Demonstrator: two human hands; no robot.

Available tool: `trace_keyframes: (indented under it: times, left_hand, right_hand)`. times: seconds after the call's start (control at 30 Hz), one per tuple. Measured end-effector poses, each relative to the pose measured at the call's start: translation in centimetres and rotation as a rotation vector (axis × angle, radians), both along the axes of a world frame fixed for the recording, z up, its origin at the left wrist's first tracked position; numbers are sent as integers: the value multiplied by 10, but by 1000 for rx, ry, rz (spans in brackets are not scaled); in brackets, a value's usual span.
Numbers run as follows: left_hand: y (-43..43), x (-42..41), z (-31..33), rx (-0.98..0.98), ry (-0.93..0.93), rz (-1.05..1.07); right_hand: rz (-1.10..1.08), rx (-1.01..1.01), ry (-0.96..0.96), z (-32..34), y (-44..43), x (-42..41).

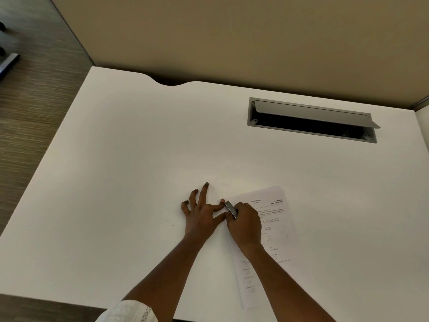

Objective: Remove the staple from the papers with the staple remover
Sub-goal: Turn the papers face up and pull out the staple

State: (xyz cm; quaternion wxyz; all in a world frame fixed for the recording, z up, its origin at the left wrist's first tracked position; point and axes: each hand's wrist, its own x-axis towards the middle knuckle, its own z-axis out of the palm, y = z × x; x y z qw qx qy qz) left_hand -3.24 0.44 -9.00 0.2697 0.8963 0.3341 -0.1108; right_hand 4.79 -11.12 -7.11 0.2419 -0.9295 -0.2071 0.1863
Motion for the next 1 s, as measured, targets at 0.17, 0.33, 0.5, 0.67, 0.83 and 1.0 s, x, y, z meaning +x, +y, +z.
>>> trace_keyframes:
  times: [0.17, 0.33, 0.5, 0.67, 0.83, 1.0]
  left_hand:
    - [0, -1, -5, -14, -52, 32]
    - [1, -1, -8, -36, -71, 58]
    - [1, 0, -5, -35, -56, 50]
    - [1, 0, -2, -22, -43, 47]
    - [-2, -2, -2, -4, -44, 37]
    - [-9, 0, -1, 28, -81, 24]
  right_hand:
    - [109, -26, -70, 1, -2, 10]
    - [197, -1, -201, -2, -9, 6]
    - [316, -18, -313, 2, -5, 9]
    - [207, 19, -186, -2, -7, 16]
    - [148, 16, -145, -4, -17, 22]
    - [177, -20, -130, -5, -22, 24]
